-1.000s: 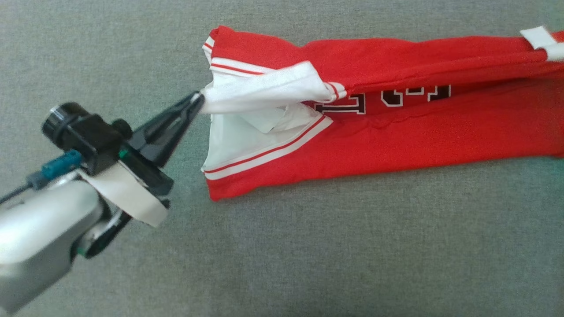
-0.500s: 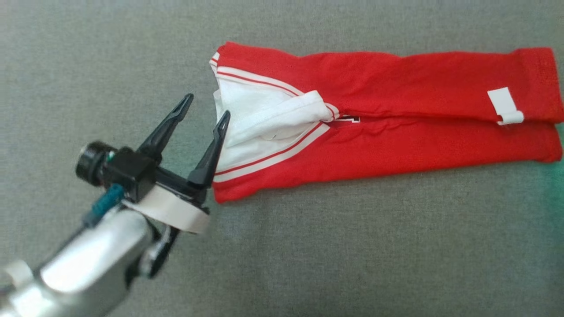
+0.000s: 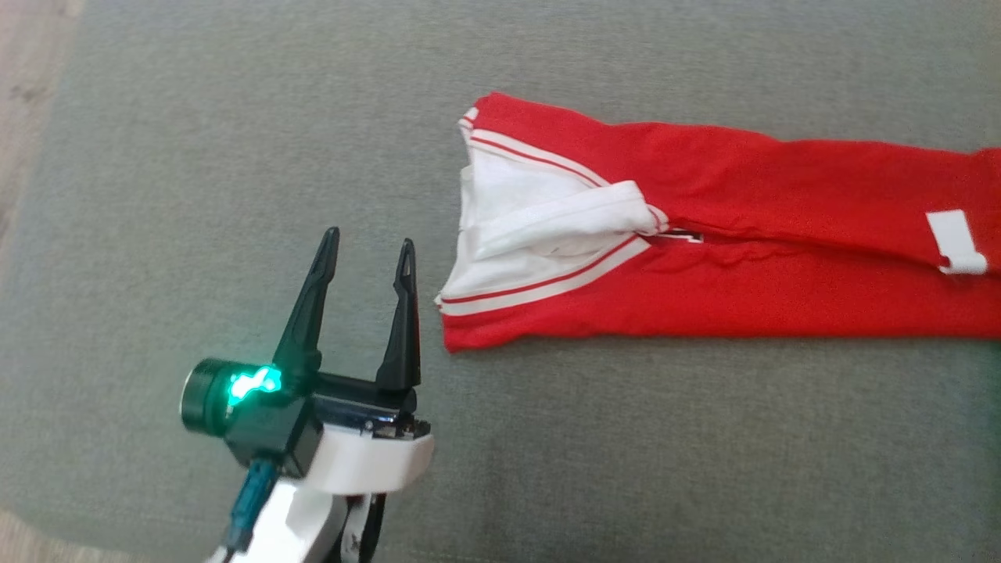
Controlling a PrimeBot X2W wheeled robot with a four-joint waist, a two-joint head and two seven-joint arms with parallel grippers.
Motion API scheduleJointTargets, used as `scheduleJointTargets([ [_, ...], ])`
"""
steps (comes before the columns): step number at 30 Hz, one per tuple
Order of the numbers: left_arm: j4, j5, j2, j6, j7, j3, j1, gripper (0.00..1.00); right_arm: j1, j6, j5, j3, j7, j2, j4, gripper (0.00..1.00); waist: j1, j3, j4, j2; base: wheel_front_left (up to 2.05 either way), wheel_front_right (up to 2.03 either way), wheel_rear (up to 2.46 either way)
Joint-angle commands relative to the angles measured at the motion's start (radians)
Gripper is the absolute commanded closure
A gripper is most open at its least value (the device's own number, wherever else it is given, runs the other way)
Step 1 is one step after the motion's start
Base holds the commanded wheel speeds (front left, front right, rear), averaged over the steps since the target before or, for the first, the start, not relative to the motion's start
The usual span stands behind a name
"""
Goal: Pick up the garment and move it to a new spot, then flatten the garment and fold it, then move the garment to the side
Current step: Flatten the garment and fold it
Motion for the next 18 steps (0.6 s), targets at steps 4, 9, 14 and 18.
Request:
scheduleJointTargets([
  [4,-0.049,0.087,-0.052,-0.032,-0.005,0.105,0.041,0.00,-0.027,-0.001,-0.002,0.013,0.061,-0.002,0.038,0.18,0.0001,-0.004,0.029,-0.0001,0.00,0.00,0.00],
  [9,-0.043,0.147,-0.119,-0.089,-0.005,0.167,0.095,0.00,-0.014,-0.001,0.053,0.035,0.098,-0.005,0.044,1.00,0.0001,-0.015,0.039,-0.0001,0.00,0.00,0.00],
  [14,-0.032,0.188,-0.151,-0.137,-0.005,0.233,0.131,0.00,0.004,-0.001,0.040,-0.006,0.054,-0.061,0.026,1.00,0.0001,-0.033,0.016,-0.0001,0.00,0.00,0.00],
  [18,-0.032,0.211,-0.166,-0.172,-0.005,0.281,0.144,0.00,-0.001,-0.001,0.036,-0.062,0.068,-0.120,-0.004,1.00,0.0001,-0.041,-0.008,-0.0001,0.00,0.00,0.00],
])
